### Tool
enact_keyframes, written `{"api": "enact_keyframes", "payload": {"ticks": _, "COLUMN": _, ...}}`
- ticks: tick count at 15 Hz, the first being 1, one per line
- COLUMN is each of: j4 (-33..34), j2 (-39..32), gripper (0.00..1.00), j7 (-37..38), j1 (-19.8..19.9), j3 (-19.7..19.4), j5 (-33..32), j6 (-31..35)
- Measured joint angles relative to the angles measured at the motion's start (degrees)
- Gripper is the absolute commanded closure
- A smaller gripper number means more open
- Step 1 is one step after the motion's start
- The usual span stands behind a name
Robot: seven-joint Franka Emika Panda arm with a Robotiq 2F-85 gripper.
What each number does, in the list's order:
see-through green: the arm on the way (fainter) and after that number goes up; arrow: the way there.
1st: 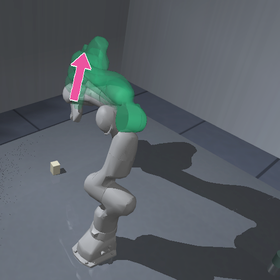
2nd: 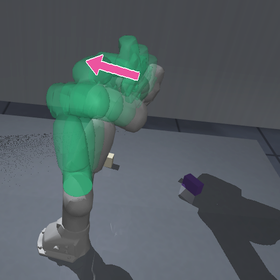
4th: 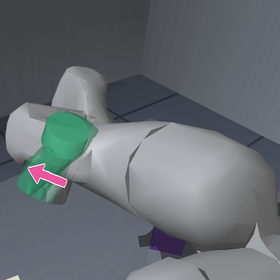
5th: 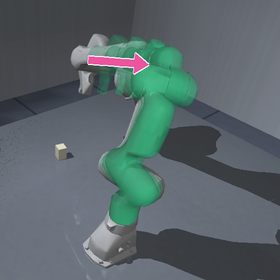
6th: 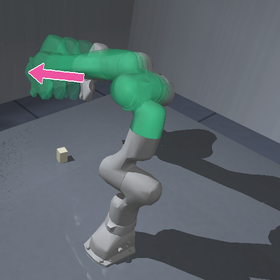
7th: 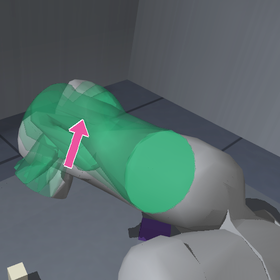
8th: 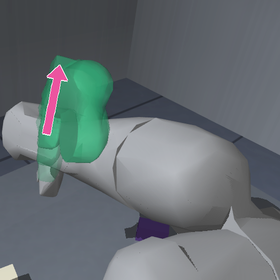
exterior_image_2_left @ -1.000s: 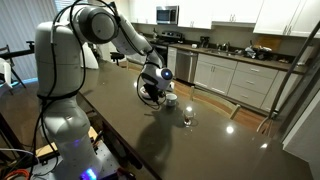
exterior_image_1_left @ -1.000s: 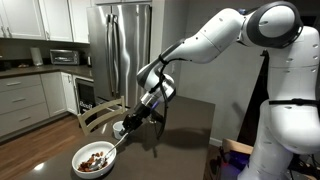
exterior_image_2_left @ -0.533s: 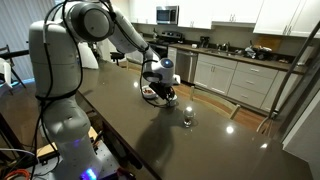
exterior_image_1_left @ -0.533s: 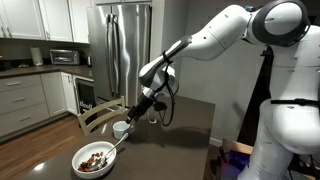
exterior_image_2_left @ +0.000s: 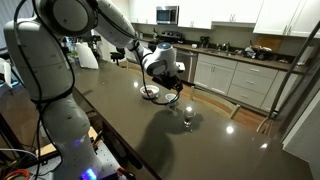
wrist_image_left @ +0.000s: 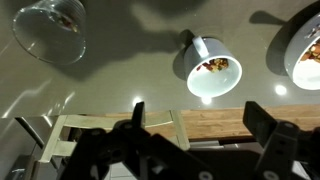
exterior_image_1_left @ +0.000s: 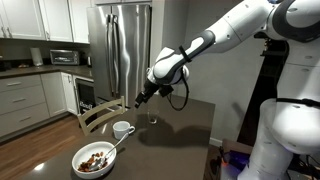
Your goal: Use the spoon to move some contents of the bowl to the mug and the glass cup
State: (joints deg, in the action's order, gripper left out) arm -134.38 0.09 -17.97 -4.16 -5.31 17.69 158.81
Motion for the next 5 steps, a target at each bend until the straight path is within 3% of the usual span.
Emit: {"api": "enact_keyframes", "payload": {"ticks": 5, "j4": 1.01, "j2": 8.44, "gripper": 0.00, "j7": 5.41, "j1": 1.01, "j3": 0.53, "j5": -3.96, "j6": -11.19}}
